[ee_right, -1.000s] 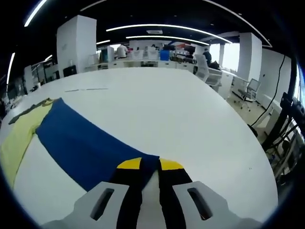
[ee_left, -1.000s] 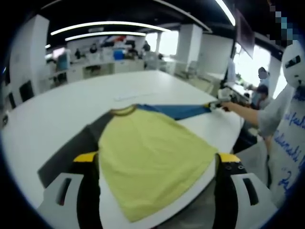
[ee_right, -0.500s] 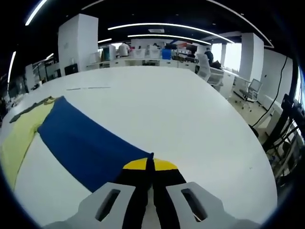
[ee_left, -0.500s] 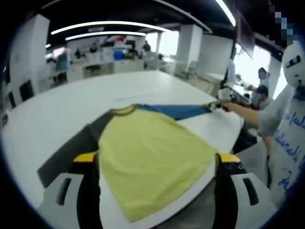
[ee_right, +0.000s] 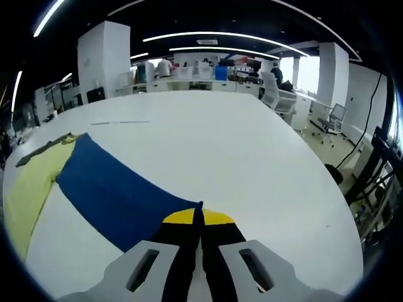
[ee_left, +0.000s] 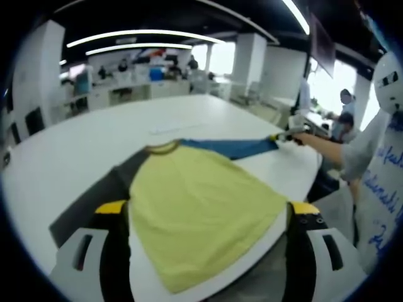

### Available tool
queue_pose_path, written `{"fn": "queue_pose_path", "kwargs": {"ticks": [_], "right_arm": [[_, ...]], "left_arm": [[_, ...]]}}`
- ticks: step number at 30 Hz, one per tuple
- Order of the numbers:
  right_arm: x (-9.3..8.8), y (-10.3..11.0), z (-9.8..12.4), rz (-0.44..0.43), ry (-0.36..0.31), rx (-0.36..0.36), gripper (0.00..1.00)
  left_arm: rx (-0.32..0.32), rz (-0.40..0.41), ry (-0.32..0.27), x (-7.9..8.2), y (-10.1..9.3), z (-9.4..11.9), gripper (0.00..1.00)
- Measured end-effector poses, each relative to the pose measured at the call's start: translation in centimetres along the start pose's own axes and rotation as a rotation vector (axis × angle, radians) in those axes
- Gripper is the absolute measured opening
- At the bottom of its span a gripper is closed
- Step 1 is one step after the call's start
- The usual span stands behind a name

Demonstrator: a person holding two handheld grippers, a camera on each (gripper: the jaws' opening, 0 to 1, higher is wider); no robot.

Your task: Fold the garment on the visible template until the final outline fits inside the template.

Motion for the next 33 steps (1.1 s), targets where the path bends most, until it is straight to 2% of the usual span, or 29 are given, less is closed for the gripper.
{"fn": "queue_pose_path", "kwargs": {"ticks": [11,18,22,26,30,32,33], "right_arm": [[1.1,0.9,0.0,0.004,-0.002,0.014,0.02],[2.7,2.2,0.9,0.04,-0.014,0.032,0.01],[3.6,3.0,1.7,0.073,-0.015,0.045,0.01],[4.7,3.2,1.9,0.09,-0.02,0.052,0.01],[5.7,4.8,2.9,0.112,-0.023,0.063,0.01],[5.8,4.8,2.6,0.116,-0.028,0.068,0.01],[6.4,5.5,2.7,0.122,-0.031,0.076,0.01]], "left_arm": [[0.021,-0.02,-0.013,0.0,-0.1,0.9,1.0],[0.036,-0.032,-0.022,0.3,0.2,1.8,1.0],[0.054,-0.046,-0.004,0.0,0.3,2.0,1.0],[0.048,-0.047,-0.011,-0.4,0.5,2.2,1.0],[0.049,-0.062,-0.007,-0.7,0.6,2.4,0.99],[0.044,-0.07,-0.003,-0.8,0.6,2.5,0.99],[0.043,-0.071,-0.004,-0.8,0.7,2.5,0.99]]}}
Point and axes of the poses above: the point that each gripper's makers call its tool centre point, and the gripper's own axes: z roughly backward along the fingers, y roughly to its left, x roughly out of its top, the point moved 10 cm from there along z, roughly backward along the fingers, and after that the axes turned 8 degrees about -x, right-handed, at the moved point
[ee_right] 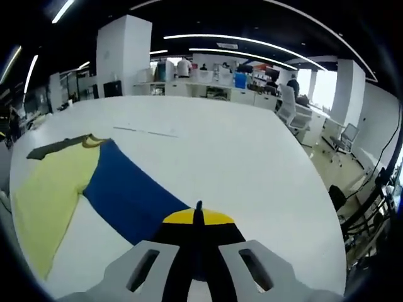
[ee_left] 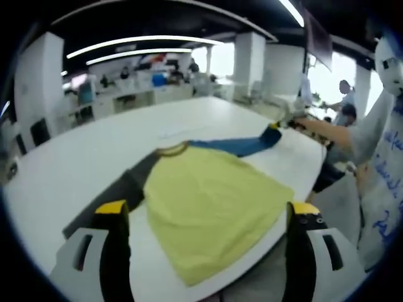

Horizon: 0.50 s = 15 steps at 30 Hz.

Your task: Fold the garment on the visible template until the final outline fits inside the template.

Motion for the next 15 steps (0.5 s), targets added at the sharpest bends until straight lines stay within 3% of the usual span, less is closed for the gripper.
{"fn": "queue_pose_path", "kwargs": {"ticks": [9,15], "right_arm": [[2.7,2.4,0.3,0.042,-0.028,0.027,0.01],[3.6,4.2,0.4,0.053,-0.048,0.044,0.01]], "left_arm": [[0.007,0.0,-0.031,-0.2,0.7,1.1,0.99],[0.0,0.001,-0.019,-0.5,0.8,1.2,0.99]]}}
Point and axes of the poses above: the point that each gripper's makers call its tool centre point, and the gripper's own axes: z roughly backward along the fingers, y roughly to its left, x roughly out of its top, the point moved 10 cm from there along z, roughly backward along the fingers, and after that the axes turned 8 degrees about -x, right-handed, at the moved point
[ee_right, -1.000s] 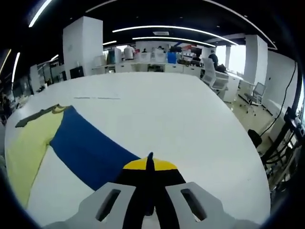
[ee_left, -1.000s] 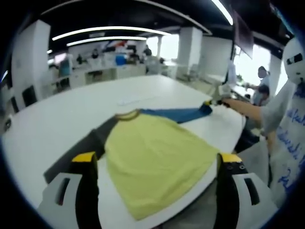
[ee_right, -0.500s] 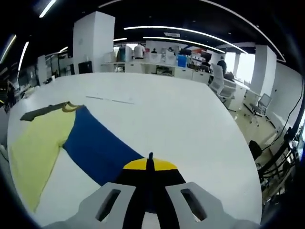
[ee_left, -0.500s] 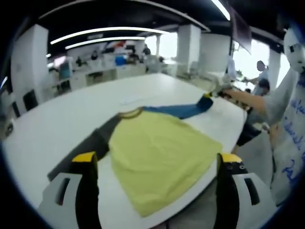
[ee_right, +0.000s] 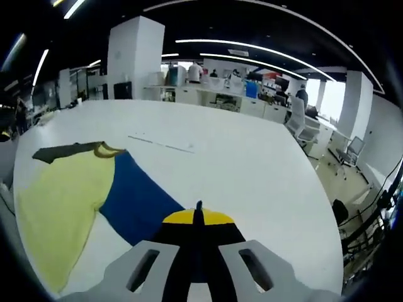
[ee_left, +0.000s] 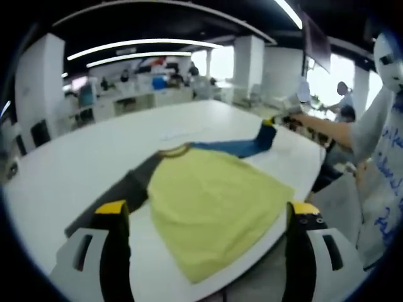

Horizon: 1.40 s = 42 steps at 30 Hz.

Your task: Fold the garment on the visible template until the final outline fits inside the template.

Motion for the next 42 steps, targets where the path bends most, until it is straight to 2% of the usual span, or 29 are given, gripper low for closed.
{"fn": "queue_pose_path", "kwargs": {"ticks": [7,11,26,29,42], "right_arm": [[0.8,1.1,0.0,0.01,-0.016,0.008,0.01],[1.4,1.6,0.3,0.013,-0.021,0.006,0.01],[4.0,4.0,-0.1,0.035,-0.05,0.02,0.01],[4.7,5.0,-0.3,0.046,-0.057,0.029,0.01],[6.3,8.0,-1.1,0.079,-0.063,0.063,0.01]], "left_arm": [[-0.013,-0.024,-0.003,0.3,0.2,0.0,0.99],[0.003,-0.064,0.015,0.4,0.3,0.1,0.99],[-0.026,-0.078,0.019,0.3,0.9,0.8,0.99],[-0.018,-0.096,0.04,0.2,1.2,1.0,0.99],[-0.024,-0.102,0.022,0.2,1.6,1.6,0.99]]}}
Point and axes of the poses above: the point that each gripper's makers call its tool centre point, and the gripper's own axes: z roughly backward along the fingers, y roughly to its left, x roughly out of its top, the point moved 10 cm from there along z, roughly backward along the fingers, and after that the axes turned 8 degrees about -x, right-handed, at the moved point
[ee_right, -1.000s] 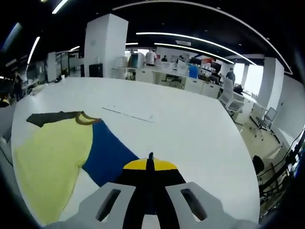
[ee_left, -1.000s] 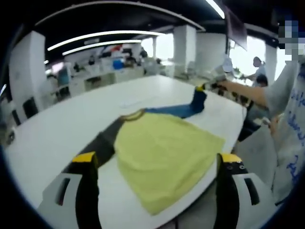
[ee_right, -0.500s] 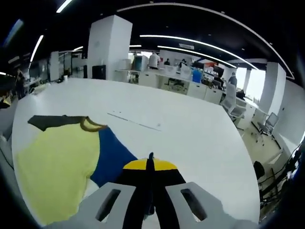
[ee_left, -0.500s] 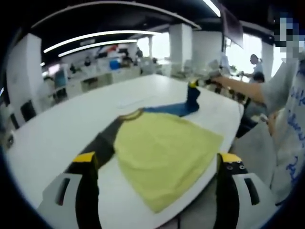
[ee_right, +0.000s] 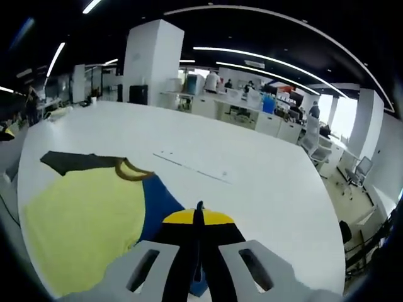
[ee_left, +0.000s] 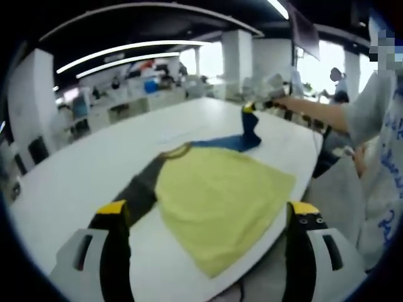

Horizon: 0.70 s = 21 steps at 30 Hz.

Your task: Fold the garment on the visible template until the final outline fits inside the template.

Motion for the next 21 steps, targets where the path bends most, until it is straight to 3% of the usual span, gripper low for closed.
{"fn": "queue_pose_path", "kwargs": {"ticks": [21], "right_arm": [[1.9,3.9,-2.1,0.041,-0.011,0.082,0.01]], "left_arm": [[0.005,0.004,-0.008,-0.3,-0.1,0.7,0.99]]}}
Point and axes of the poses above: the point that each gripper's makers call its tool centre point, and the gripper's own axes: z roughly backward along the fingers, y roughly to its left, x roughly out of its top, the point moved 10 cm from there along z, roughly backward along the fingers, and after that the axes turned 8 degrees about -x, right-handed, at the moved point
